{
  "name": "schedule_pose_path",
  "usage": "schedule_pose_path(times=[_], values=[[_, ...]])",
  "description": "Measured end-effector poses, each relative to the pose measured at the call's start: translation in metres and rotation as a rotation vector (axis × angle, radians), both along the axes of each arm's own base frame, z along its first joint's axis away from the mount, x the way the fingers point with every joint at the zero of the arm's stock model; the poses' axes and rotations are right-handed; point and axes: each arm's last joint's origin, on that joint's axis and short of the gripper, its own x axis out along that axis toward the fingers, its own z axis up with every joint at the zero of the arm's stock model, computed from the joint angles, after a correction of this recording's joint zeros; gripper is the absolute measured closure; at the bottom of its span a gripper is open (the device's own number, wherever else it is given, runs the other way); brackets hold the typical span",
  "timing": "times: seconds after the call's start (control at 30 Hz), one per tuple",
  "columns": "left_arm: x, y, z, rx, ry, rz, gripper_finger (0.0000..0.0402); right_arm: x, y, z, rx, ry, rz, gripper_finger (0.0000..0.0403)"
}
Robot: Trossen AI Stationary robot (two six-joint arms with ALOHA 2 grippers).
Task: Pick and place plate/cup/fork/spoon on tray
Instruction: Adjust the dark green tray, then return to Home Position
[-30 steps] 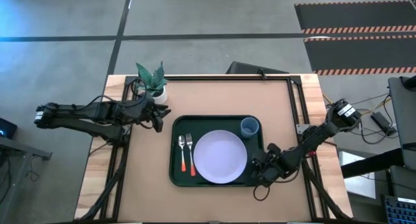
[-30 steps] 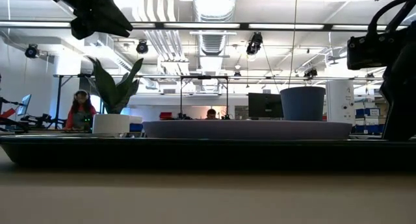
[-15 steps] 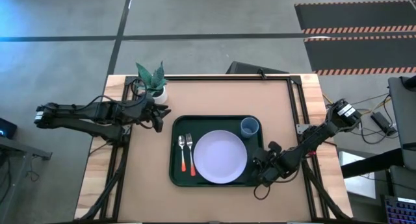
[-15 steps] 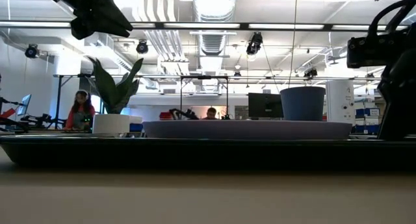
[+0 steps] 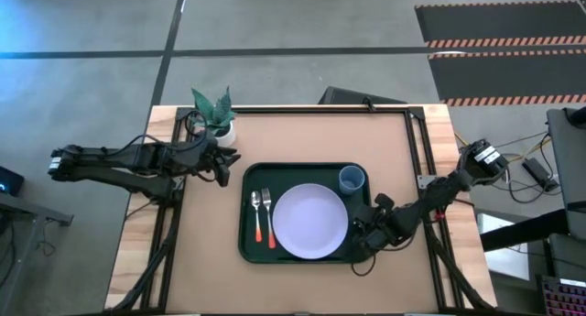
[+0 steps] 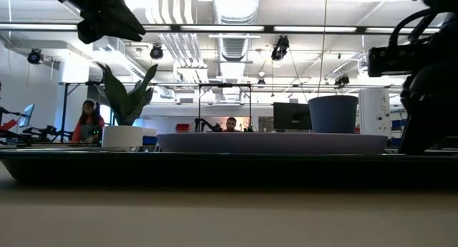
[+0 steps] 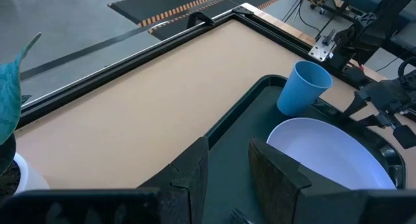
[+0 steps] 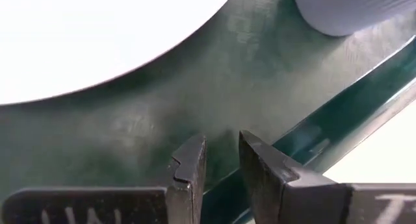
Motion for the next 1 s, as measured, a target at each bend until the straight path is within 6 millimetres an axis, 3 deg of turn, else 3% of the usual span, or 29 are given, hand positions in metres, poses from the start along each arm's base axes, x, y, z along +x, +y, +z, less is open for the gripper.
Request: schedule_pose_path(times=[0.33,0.5,0.77,1.0], values=[[-0.001,0.0,0.0,-0.008,0.005,-0.01,0.0309,0.004,-0.004,0.001,0.032,0.01,-0.009,0.0323],[0.0,-0.001,0.0,-0.019,0.005,-0.031,0.0309,0.015,0.004,0.019,0.07,-0.05,0.011,0.0323],[-0.001,-0.001,0.0,-0.026,0.001,-0.045,0.0309,0.037,0.016,0.074,0.07,-0.217,0.117,0.0323],[-0.006,-0.002,0.003,-0.082,-0.047,-0.042,0.0309,0.057,0.028,0.14,0.055,-0.353,0.295,0.0323]])
